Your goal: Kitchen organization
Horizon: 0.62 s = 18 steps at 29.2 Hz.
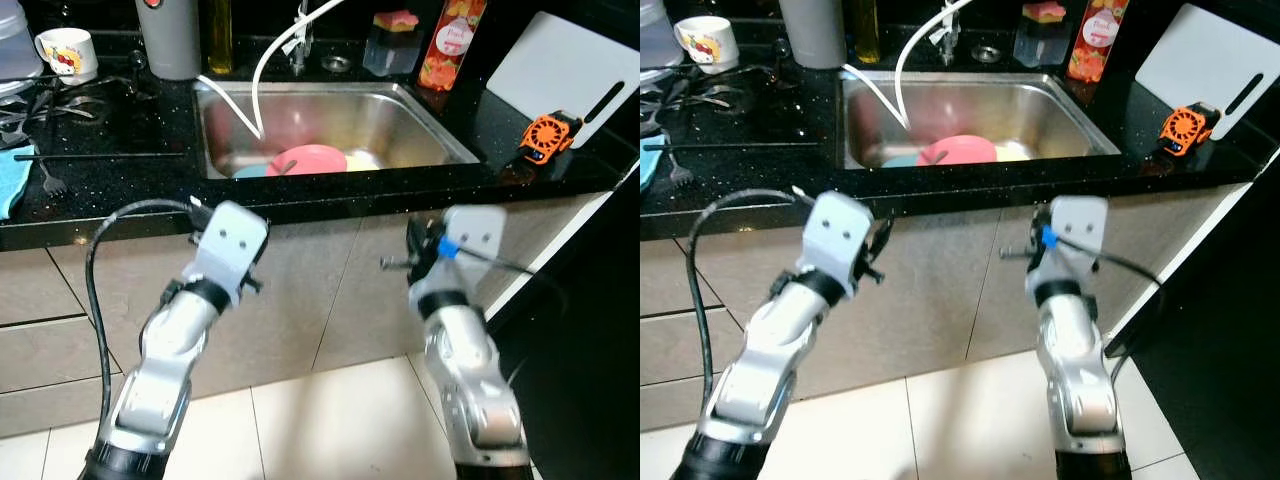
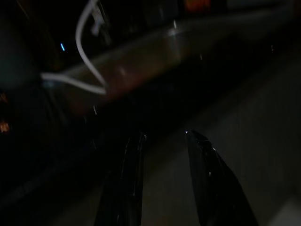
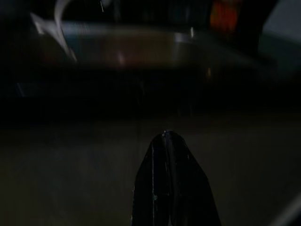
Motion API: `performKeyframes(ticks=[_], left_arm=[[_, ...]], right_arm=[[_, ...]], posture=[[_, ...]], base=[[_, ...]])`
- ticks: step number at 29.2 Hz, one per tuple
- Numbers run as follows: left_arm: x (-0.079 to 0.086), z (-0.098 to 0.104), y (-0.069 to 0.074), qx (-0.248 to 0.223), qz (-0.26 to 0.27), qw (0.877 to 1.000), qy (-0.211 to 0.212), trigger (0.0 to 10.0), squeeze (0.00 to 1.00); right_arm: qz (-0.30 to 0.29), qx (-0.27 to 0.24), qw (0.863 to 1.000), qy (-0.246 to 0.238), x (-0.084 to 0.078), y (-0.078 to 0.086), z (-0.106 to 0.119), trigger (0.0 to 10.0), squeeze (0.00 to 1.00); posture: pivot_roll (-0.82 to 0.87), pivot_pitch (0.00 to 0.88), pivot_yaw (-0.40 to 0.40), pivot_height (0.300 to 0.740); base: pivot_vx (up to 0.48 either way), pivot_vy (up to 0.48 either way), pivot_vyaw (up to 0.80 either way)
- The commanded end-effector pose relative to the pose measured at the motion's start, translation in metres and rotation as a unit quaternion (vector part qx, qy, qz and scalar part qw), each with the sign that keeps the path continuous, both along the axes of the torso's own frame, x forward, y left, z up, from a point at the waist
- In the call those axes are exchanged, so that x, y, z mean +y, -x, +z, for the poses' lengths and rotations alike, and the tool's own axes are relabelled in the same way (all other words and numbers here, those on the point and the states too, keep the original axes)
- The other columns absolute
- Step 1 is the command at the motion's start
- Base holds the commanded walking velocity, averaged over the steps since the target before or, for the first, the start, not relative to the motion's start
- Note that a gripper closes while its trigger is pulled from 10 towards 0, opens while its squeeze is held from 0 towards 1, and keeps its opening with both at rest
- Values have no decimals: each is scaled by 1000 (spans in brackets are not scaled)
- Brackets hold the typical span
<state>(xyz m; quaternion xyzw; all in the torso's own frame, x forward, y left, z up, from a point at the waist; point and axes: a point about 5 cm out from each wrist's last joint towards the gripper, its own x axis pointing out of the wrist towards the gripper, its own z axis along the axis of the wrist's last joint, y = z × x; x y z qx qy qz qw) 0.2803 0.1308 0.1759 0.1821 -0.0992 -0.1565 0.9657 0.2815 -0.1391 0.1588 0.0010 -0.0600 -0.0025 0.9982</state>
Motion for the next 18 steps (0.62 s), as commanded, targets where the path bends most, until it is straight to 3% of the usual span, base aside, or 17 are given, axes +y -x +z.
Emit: performKeyframes(ticks=[1, 4, 7, 9, 13, 18], left_arm=[[4, -16, 3, 32, 2, 999, -11, 10000, 0], [7, -26, 5, 50, 5, 999, -22, 10000, 0], [16, -58, 12, 123, 19, 991, -58, 10000, 0], [26, -71, 11, 160, 41, 985, -46, 10000, 0], [40, -82, 9, 188, 73, 979, -19, 10000, 0], [50, -82, 14, 172, 106, 978, -43, 10000, 0]], right_arm=[[-4, 38, 999, 12, -3, 4, -19, 10000, 0], [2, 67, 998, 19, -2, 6, -30, 10000, 0], [31, 134, 989, 58, -5, 13, -64, 10000, 0], [21, 164, 984, 61, -12, 17, -84, 10000, 0], [6, 185, 982, 47, -16, 22, -97, 10000, 0], [29, 164, 985, 53, -10, 24, -90, 10000, 0]], posture=[[148, 45, -77, 740], [149, 44, -77, 740], [151, 40, -72, 740], [151, 31, -74, 740], [143, 27, -77, 740], [149, 21, -79, 740]], base=[[0, 0, 0], [0, 0, 0], [0, 0, 0], [0, 0, 0], [0, 0, 0], [0, 0, 0]])
